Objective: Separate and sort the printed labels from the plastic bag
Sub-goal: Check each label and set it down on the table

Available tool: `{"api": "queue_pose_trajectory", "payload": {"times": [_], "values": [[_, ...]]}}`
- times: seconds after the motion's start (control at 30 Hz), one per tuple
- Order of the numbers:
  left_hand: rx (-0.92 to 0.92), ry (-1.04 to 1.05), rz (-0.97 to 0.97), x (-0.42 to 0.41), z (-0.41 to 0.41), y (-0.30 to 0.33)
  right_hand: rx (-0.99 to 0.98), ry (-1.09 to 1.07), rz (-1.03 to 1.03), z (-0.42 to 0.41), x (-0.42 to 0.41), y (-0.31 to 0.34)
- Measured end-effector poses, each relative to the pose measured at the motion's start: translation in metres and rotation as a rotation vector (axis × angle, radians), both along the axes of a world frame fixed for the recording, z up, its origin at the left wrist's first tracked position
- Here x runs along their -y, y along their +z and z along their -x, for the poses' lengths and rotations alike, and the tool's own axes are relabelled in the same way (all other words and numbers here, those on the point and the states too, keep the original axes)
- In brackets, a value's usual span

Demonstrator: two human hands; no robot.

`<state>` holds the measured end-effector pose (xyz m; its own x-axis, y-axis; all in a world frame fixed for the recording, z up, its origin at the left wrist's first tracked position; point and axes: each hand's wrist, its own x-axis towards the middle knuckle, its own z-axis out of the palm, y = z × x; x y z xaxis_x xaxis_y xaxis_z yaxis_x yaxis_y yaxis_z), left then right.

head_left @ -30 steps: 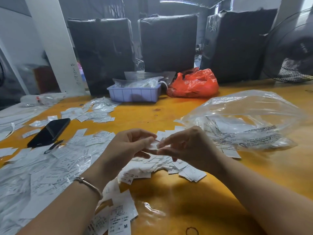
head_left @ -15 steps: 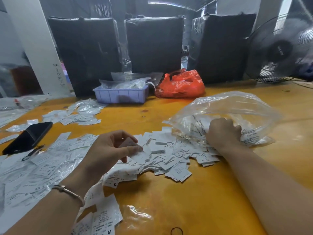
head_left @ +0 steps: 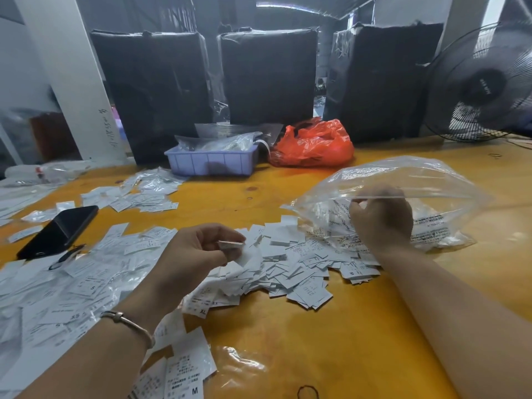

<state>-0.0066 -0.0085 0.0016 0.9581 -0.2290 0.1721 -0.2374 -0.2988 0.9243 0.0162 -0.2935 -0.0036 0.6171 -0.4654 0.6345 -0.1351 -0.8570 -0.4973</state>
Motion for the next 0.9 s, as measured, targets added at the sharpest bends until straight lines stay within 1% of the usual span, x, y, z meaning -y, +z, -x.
{"api": "queue_pose_trajectory", "payload": {"times": [0.07,0.1,0.2,0.23,0.3,0.37,0.43,0.5,0.57,0.63,0.67,0.73,0.8,0.9], "values": [[0.002,0.009,0.032,0.0,0.0,0.001,0.002,0.134,-0.179,0.002,-0.008,0.001],[0.01,0.014,0.049,0.0,0.0,0.001,-0.026,0.25,-0.319,0.004,-0.013,0.004],[0.023,0.024,0.065,0.0,-0.001,0.001,-0.189,0.715,-0.904,0.013,-0.034,0.013],[0.037,0.017,0.062,0.0,-0.001,0.002,-0.264,0.843,-1.03,0.015,-0.04,0.014],[0.04,-0.03,0.097,0.001,0.0,0.002,-0.35,0.989,-1.147,0.018,-0.05,0.013],[-0.007,-0.076,0.149,0.001,0.001,0.002,-0.367,1.06,-1.212,0.021,-0.056,0.012],[-0.046,-0.099,0.15,0.001,0.002,0.002,-0.37,1.119,-1.266,0.023,-0.057,0.011],[-0.072,-0.15,0.141,0.001,0.003,0.004,-0.378,1.163,-1.286,0.023,-0.057,0.011],[-0.131,-0.233,0.203,0.003,0.004,0.005,-0.39,1.212,-1.277,0.022,-0.058,0.009],[-0.187,-0.305,0.279,0.005,0.006,0.005,-0.414,1.255,-1.217,0.022,-0.06,0.006],[-0.19,-0.319,0.28,0.006,0.007,0.005,-0.431,1.265,-1.162,0.023,-0.062,0.004],[-0.15,-0.285,0.211,0.008,0.008,0.004,-0.465,1.283,-1.073,0.023,-0.065,0.001],[-0.099,-0.222,0.135,0.009,0.008,0.003,-0.497,1.3,-1.038,0.023,-0.065,0.0],[-0.068,-0.187,0.103,0.007,0.007,0.003,-0.531,1.307,-0.94,0.023,-0.061,0.002]]}}
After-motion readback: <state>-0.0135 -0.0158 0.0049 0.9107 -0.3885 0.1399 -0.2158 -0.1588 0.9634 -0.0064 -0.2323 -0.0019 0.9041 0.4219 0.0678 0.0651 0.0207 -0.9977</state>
